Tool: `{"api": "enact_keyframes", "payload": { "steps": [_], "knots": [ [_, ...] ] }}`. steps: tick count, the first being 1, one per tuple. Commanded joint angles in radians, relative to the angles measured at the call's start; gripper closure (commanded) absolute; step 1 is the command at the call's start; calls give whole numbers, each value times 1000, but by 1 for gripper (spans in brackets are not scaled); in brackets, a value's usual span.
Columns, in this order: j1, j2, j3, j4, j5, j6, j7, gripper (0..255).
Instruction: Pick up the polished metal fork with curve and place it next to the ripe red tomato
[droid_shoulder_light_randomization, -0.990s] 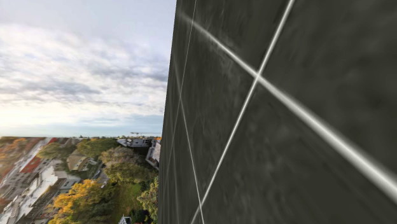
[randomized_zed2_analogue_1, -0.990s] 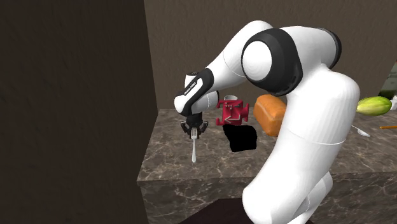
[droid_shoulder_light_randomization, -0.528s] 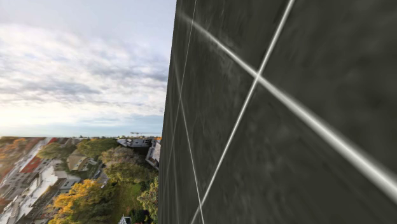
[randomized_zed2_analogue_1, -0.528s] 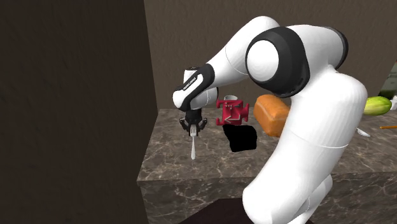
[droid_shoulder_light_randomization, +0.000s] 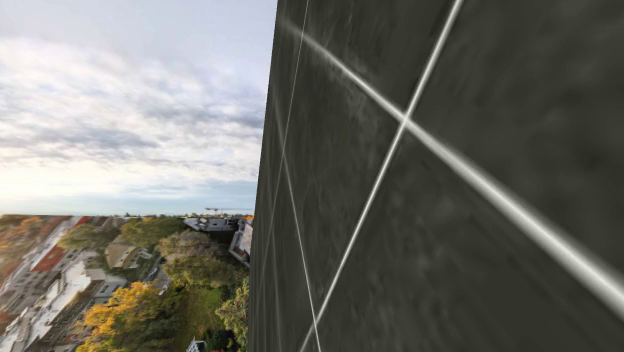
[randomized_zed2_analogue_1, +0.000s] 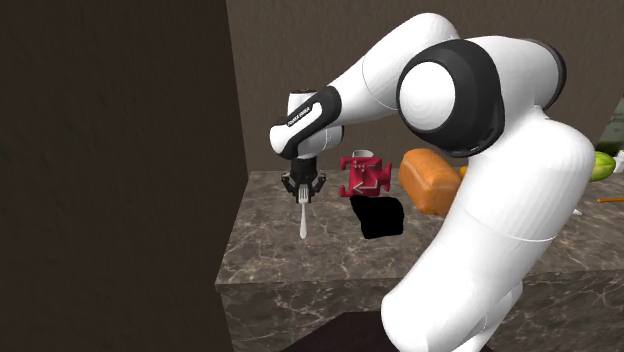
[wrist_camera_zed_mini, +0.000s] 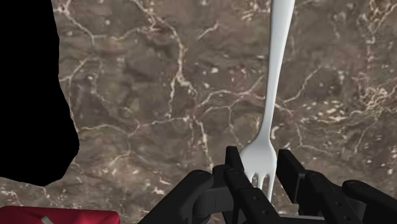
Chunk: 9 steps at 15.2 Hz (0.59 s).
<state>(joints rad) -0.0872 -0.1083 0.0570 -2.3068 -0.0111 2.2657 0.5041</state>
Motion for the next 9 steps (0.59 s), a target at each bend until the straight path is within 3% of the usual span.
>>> {"api": "enact_keyframes", "payload": {
  "steps": [1, 9],
  "knots": [
    [0, -15, -1, 13, 1, -28, -3, 255],
    [0, -59, -2, 79, 5, -138, -6, 255]
  ]
}}
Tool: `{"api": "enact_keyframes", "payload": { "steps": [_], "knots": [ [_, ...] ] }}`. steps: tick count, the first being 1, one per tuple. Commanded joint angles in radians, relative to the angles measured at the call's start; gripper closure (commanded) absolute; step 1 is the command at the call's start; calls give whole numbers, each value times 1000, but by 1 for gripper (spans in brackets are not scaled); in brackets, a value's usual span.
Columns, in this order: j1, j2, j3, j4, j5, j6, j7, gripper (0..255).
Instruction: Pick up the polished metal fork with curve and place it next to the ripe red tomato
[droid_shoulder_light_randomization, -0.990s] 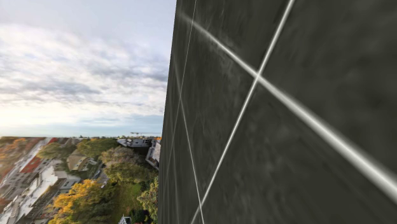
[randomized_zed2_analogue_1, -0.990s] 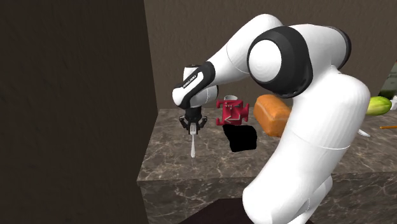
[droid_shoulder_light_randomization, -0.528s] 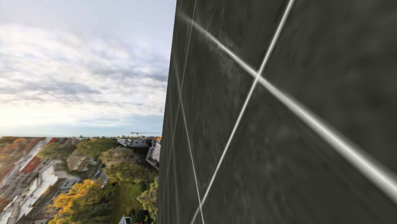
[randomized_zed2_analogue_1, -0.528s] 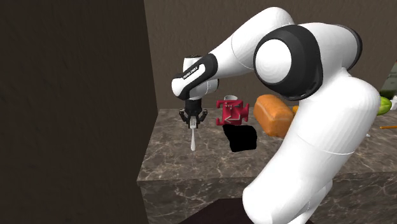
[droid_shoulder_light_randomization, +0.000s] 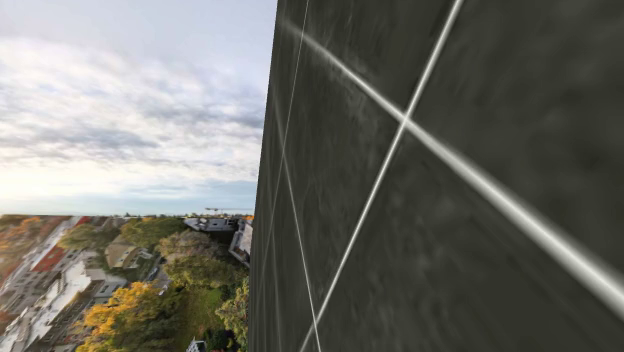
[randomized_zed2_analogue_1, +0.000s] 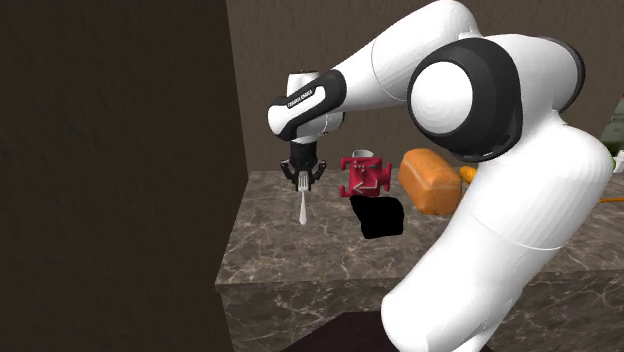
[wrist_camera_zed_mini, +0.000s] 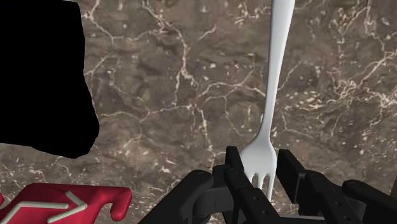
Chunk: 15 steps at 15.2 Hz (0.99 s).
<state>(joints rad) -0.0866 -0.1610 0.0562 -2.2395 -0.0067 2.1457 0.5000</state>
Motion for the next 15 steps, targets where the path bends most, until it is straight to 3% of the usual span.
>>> {"api": "enact_keyframes", "payload": {
  "steps": [1, 5, 15],
  "knots": [
    [-1, -10, -1, 21, 1, -31, -3, 255],
    [-1, -24, -2, 54, 2, -78, -4, 255],
    [-93, -223, -146, -139, -30, -82, -221, 255]
  ]
}}
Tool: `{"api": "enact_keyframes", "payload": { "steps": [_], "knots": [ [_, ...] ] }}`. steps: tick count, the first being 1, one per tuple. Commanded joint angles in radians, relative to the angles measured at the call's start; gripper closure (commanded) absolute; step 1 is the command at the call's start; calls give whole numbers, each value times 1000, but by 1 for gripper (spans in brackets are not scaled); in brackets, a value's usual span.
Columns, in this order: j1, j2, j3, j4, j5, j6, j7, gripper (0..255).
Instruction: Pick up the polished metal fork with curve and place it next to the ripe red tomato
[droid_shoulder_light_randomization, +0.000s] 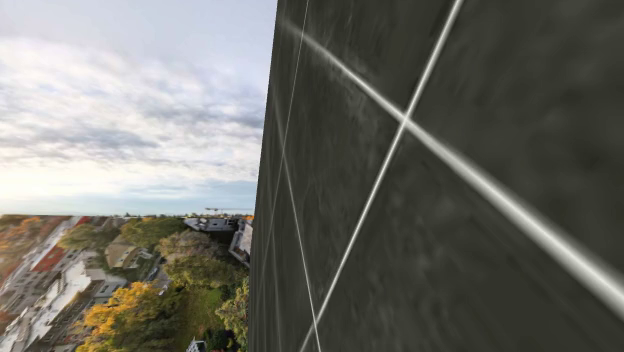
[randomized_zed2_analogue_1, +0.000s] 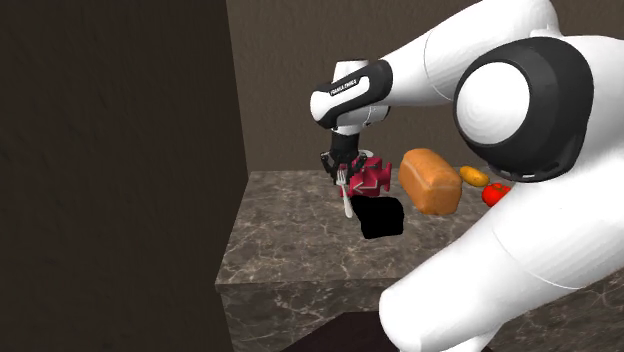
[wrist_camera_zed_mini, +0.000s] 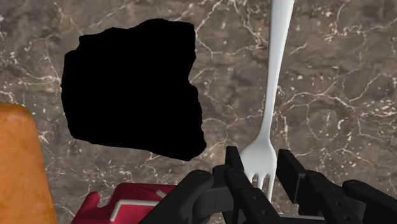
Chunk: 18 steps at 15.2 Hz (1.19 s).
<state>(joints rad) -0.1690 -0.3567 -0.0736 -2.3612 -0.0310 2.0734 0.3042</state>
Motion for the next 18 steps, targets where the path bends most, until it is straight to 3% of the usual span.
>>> {"api": "enact_keyframes", "payload": {
  "steps": [1, 9, 18],
  "knots": [
    [-21, -44, -33, -30, -13, -12, -47, 255],
    [-111, -134, -171, -94, -78, -33, -232, 255],
    [-207, -147, -345, -74, -152, -51, -455, 255]
  ]
}}
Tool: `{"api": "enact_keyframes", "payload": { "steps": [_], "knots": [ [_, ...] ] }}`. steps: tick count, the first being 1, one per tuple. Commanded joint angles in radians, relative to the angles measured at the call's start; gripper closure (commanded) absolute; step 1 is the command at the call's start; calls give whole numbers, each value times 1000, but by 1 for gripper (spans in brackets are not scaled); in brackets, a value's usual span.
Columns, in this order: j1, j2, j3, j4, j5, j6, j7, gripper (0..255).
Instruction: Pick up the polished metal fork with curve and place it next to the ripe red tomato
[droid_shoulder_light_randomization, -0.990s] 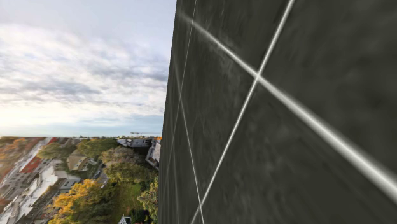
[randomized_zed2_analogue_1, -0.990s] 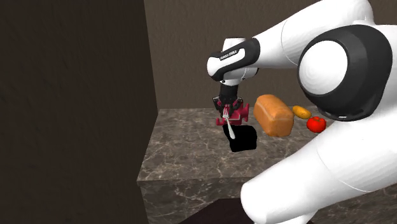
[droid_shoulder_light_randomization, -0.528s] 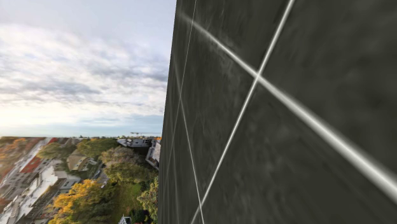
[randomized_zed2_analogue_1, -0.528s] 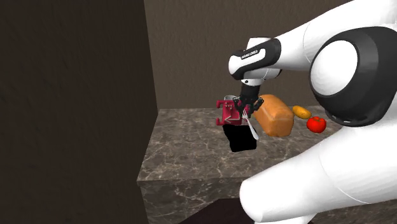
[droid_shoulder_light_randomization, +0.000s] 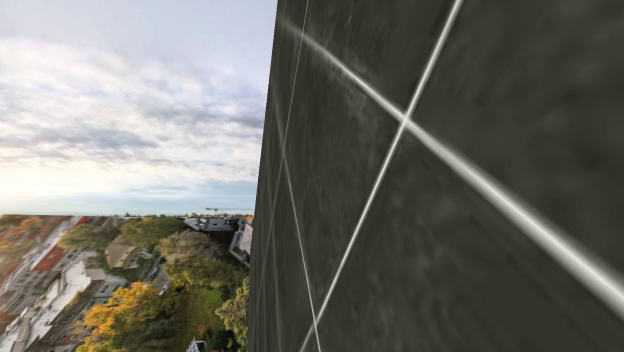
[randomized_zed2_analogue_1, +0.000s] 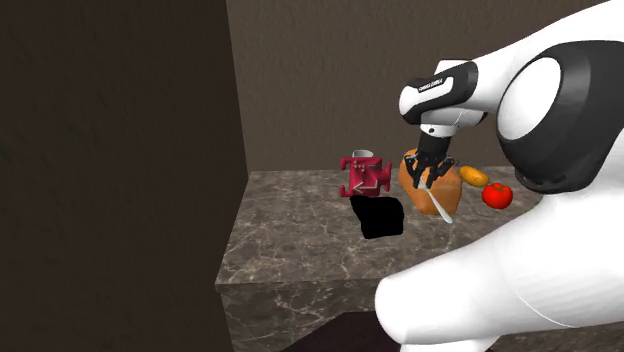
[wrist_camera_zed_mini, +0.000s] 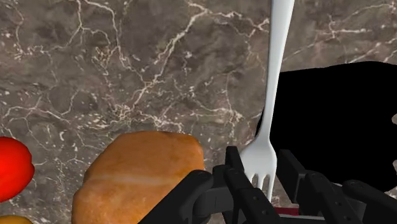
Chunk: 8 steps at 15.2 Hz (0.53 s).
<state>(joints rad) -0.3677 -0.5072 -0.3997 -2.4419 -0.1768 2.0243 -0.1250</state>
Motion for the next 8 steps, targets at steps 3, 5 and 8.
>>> {"api": "enact_keyframes", "payload": {
  "steps": [3, 5, 8],
  "knots": [
    [-33, 21, -81, 34, -23, -4, -104, 255],
    [-45, 39, -124, 58, -30, -5, -157, 255],
    [-60, 76, -190, 101, -33, -6, -240, 255]
  ]
}}
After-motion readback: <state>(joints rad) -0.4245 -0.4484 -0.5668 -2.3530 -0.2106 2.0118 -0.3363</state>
